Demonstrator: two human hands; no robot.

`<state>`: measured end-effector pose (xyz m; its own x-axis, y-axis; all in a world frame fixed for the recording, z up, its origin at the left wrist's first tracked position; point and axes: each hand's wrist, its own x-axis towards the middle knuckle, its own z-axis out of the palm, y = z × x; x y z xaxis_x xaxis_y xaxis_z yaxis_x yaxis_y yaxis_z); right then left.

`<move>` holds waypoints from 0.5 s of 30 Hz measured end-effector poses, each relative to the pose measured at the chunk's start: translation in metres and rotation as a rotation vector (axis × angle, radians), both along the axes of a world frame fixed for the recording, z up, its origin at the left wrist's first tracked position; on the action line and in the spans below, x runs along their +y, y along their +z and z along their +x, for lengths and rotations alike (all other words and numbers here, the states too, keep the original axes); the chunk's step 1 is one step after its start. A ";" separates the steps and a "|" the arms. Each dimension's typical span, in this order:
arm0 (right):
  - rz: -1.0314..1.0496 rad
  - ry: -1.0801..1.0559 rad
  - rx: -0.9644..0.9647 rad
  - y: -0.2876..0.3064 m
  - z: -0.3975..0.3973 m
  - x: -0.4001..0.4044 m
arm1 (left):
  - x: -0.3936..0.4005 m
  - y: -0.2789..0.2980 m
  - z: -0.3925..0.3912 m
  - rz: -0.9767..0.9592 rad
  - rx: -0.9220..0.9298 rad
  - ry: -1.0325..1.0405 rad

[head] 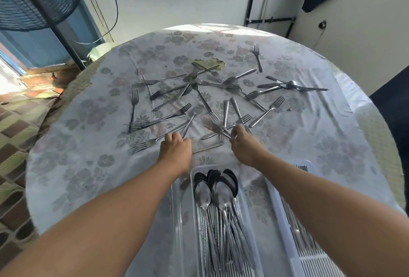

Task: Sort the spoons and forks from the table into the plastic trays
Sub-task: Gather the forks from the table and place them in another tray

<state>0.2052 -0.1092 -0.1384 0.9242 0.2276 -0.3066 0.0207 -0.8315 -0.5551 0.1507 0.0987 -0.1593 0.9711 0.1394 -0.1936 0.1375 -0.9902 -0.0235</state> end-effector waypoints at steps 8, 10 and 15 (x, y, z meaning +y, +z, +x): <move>-0.217 0.279 -0.139 0.027 -0.007 0.072 | 0.052 0.015 0.001 -0.254 0.093 -0.179; -0.282 0.326 -0.121 0.026 -0.008 0.095 | 0.065 0.028 0.002 -0.371 0.081 -0.209; -0.268 0.175 -0.091 0.019 -0.011 0.127 | 0.101 0.046 0.009 -0.570 -0.124 -0.263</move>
